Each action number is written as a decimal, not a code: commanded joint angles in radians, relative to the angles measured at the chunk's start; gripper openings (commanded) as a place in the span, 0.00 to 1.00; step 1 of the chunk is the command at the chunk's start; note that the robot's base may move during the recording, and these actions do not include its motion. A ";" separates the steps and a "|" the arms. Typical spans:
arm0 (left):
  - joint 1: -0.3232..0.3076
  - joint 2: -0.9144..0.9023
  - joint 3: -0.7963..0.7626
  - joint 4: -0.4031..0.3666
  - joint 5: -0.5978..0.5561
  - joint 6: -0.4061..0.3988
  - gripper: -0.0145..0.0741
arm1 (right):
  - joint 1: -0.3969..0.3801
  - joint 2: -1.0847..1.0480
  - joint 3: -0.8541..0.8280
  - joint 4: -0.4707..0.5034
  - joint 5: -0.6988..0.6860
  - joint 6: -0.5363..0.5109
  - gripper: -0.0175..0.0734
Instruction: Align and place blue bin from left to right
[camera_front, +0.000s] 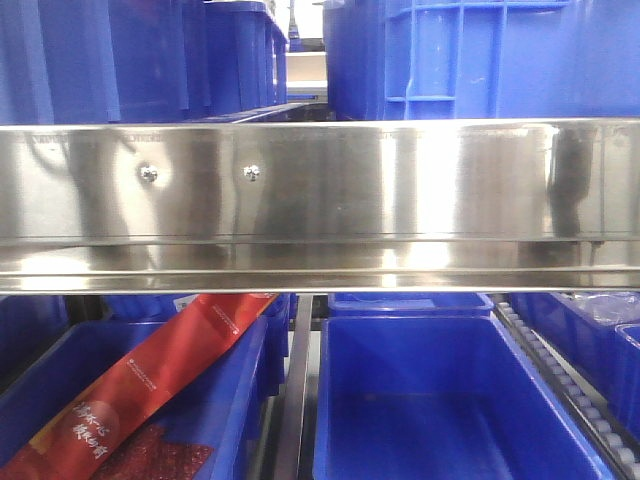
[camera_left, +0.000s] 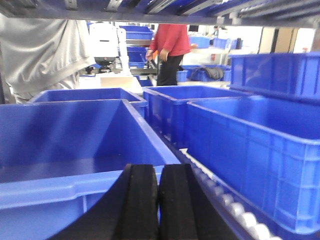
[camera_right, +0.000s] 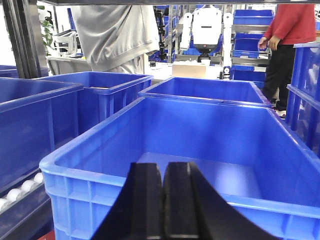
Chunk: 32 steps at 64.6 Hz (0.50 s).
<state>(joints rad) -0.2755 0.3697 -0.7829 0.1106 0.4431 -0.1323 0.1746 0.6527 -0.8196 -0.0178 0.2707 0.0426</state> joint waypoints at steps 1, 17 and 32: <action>0.059 -0.039 0.030 -0.029 -0.014 0.008 0.17 | -0.004 -0.006 -0.001 -0.005 -0.024 -0.006 0.09; 0.273 -0.233 0.345 -0.170 -0.235 0.193 0.17 | -0.004 -0.006 -0.001 -0.005 -0.024 -0.006 0.09; 0.301 -0.370 0.673 -0.170 -0.319 0.193 0.17 | -0.004 -0.006 -0.001 -0.005 -0.024 -0.006 0.09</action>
<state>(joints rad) 0.0230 0.0143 -0.1884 -0.0508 0.1546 0.0543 0.1746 0.6527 -0.8196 -0.0178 0.2707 0.0426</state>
